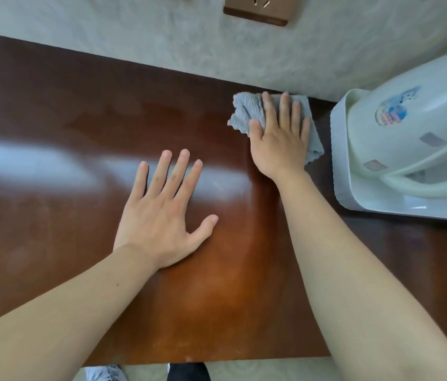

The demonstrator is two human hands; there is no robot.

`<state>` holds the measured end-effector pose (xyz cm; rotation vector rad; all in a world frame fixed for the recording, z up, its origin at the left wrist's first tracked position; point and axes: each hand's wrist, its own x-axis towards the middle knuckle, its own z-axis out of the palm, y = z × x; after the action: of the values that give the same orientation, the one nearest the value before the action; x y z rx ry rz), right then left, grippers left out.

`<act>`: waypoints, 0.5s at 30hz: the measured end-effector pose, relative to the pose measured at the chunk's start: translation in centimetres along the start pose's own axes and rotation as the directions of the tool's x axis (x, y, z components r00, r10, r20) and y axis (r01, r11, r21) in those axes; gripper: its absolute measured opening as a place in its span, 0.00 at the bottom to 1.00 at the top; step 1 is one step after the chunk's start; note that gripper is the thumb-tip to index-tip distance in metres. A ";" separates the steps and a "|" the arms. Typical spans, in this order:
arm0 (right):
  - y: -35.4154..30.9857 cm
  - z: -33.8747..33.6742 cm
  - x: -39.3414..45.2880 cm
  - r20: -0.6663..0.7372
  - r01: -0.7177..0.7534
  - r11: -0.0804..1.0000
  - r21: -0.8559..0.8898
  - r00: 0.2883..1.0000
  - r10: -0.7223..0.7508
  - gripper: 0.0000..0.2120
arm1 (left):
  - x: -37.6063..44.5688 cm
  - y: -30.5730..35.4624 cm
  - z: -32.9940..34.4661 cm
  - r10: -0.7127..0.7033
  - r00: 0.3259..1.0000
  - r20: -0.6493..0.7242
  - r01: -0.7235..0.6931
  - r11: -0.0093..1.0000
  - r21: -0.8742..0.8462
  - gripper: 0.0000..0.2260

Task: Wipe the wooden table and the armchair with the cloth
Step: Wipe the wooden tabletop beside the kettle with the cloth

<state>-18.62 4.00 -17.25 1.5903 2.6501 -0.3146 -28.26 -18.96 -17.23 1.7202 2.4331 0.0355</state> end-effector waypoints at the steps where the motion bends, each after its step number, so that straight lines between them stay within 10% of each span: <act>1: 0.0 -0.1 0.5 0.005 0.011 1.000 0.008 1.000 -0.011 0.27 | 0.0 0.0 0.0 0.001 1.000 0.001 -0.001 1.000 0.003 0.39; 15: 5.6 1.9 -27.6 0.064 -0.125 0.990 -0.073 0.989 0.130 0.28 | 0.2 0.1 -0.6 0.017 0.998 0.060 -0.019 0.999 0.033 0.40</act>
<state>-0.74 -17.86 -16.28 1.6857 2.4672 -0.2656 -28.35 -18.72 -16.63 1.7316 2.3885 -0.0540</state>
